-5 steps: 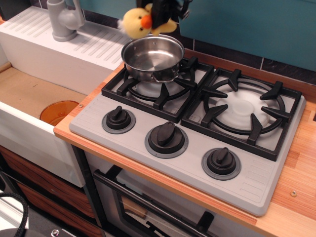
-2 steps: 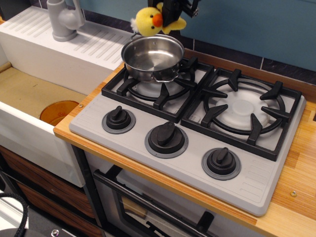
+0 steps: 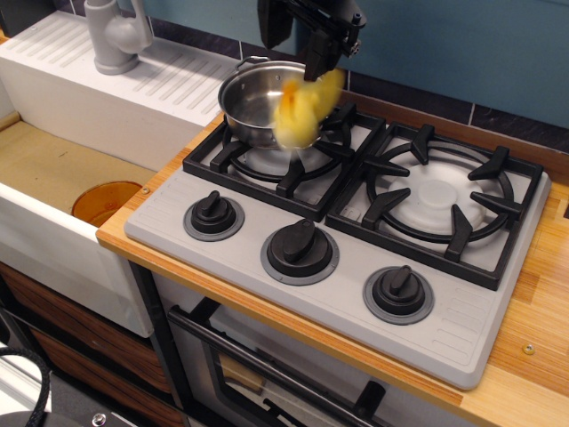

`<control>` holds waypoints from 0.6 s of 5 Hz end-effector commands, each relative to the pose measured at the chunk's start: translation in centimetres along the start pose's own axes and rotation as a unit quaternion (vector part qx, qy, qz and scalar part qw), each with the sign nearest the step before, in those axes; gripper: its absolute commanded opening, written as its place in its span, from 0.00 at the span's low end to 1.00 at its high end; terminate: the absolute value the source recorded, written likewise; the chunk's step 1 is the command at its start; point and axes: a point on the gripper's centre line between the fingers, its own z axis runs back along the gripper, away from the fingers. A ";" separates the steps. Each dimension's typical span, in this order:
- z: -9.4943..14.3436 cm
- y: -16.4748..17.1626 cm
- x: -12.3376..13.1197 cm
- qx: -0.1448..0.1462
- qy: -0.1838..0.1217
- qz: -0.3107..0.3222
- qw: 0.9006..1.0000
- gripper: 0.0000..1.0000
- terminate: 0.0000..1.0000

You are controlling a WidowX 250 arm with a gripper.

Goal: Put stuffedduck in pan

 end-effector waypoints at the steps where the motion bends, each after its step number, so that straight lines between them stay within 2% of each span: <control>1: 4.4 0.2 1.1 0.015 -0.030 0.005 0.999 1.00 0.00; 3: 5.2 -1.0 1.1 0.016 -0.025 0.008 1.000 1.00 0.00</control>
